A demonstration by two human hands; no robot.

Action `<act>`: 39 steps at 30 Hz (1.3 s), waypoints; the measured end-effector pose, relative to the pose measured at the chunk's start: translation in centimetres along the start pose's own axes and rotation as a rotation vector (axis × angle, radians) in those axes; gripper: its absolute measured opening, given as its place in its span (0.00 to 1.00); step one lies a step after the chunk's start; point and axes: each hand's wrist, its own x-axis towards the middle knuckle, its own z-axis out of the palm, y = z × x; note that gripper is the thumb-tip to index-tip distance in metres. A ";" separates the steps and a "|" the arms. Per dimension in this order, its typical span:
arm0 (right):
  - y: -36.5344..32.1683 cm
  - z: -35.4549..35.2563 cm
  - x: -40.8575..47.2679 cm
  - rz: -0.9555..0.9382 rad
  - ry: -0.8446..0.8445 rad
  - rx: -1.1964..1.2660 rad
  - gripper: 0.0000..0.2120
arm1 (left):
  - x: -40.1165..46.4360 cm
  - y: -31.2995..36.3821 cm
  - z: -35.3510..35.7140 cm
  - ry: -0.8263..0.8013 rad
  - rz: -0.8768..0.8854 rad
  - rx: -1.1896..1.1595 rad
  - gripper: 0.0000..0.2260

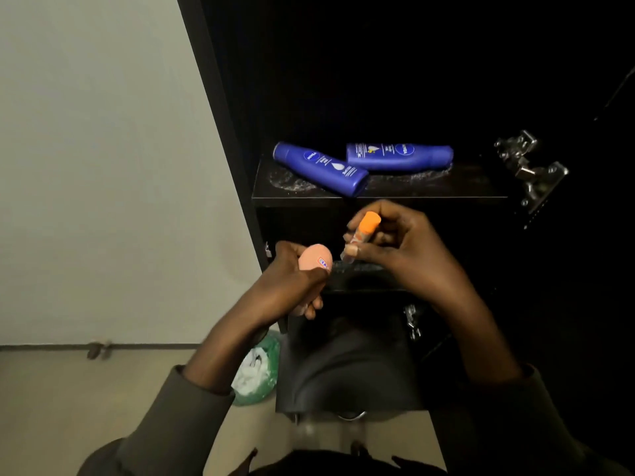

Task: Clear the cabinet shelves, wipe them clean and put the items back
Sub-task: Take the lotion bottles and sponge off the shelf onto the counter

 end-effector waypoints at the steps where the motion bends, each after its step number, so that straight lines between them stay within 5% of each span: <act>1: 1.2 0.4 -0.2 0.032 -0.001 -0.001 0.13 | 0.3 -1.1 0.2 -0.021 -0.038 0.012 0.13; 16: 19.9 6.5 -4.1 0.380 0.054 -0.299 0.13 | 6.2 -18.1 3.9 0.118 -0.032 0.539 0.14; 25: 29.2 9.6 -4.5 0.476 0.008 -0.504 0.10 | 9.3 -24.9 5.6 0.141 -0.198 0.400 0.16; 39: 33.7 10.9 -4.0 0.486 -0.126 -0.580 0.08 | 10.5 -30.5 4.8 0.154 -0.461 0.218 0.18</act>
